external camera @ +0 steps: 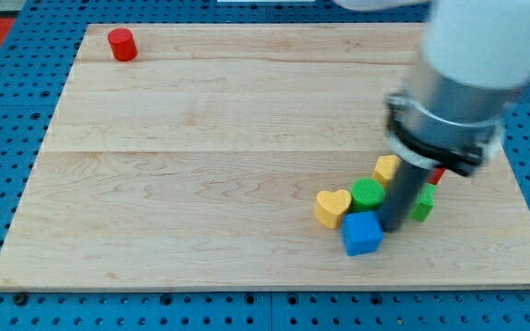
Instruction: Slide the green circle parallel to the right of the red circle
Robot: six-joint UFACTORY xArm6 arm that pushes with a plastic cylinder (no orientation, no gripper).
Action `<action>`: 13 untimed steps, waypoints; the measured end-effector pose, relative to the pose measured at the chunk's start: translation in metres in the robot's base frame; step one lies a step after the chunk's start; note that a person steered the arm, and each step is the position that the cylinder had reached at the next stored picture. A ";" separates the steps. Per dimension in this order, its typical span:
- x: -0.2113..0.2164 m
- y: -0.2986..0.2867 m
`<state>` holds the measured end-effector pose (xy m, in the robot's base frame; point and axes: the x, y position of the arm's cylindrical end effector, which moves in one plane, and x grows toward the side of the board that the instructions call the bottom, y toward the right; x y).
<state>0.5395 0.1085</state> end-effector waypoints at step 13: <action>-0.292 -0.001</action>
<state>0.2474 0.1073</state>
